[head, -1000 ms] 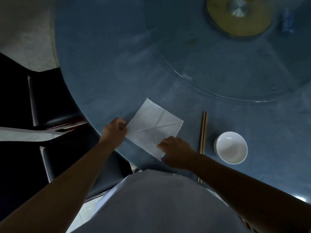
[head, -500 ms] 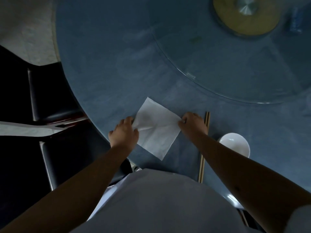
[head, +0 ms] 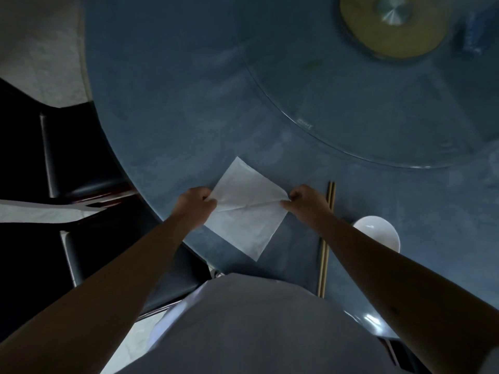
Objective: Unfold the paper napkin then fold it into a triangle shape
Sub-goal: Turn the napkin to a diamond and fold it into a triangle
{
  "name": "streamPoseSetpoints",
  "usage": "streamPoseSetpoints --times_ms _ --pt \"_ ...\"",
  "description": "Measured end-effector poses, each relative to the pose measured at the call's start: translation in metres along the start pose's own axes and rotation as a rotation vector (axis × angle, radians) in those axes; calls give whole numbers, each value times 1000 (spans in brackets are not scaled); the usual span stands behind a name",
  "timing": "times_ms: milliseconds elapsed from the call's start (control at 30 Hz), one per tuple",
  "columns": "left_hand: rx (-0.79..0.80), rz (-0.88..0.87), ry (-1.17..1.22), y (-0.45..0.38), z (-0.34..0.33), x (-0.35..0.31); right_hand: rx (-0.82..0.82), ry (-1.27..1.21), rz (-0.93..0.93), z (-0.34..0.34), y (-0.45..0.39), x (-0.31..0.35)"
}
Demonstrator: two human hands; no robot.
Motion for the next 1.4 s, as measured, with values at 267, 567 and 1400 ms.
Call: streamPoseSetpoints --times_ms 267,567,1400 --pt "-21 -20 -7 -5 8 4 42 90 5 -4 1 4" --pt "-13 -50 1 -13 6 2 52 -434 -140 -5 14 2" --pt "22 -110 29 -16 7 3 38 -872 -284 -5 23 -16"
Point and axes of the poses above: each hand's wrist, its own y-axis away from the middle knuckle, its own z-axis out of the back of the hand, x = y × z, the point moved 1 cm from there along -y, towards the middle knuckle, and after that the axes turned 4 degrees about x, right-handed, at the moved point
